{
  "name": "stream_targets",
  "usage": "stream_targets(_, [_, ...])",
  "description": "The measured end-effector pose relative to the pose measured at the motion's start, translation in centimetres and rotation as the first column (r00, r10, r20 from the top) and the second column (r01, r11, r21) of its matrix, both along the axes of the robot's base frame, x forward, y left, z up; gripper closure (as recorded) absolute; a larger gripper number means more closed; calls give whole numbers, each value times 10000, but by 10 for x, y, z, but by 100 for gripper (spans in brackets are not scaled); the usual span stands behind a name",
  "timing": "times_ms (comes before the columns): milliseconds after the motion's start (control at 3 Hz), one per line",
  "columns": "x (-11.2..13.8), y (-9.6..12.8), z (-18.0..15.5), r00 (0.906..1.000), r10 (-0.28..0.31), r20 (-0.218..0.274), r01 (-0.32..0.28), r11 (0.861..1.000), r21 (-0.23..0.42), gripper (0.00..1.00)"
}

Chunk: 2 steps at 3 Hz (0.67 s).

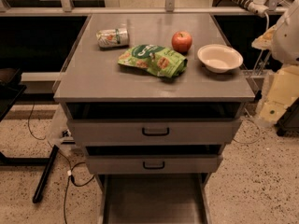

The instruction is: Place green rice chip bag into bottom drawer

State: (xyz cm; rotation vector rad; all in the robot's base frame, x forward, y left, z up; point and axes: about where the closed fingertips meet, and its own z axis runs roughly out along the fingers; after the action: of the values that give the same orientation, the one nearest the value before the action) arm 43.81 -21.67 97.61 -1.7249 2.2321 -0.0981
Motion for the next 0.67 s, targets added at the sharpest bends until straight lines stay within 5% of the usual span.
stream_targets(667, [1,1,1,9998,135,108,-137,9997,183,0])
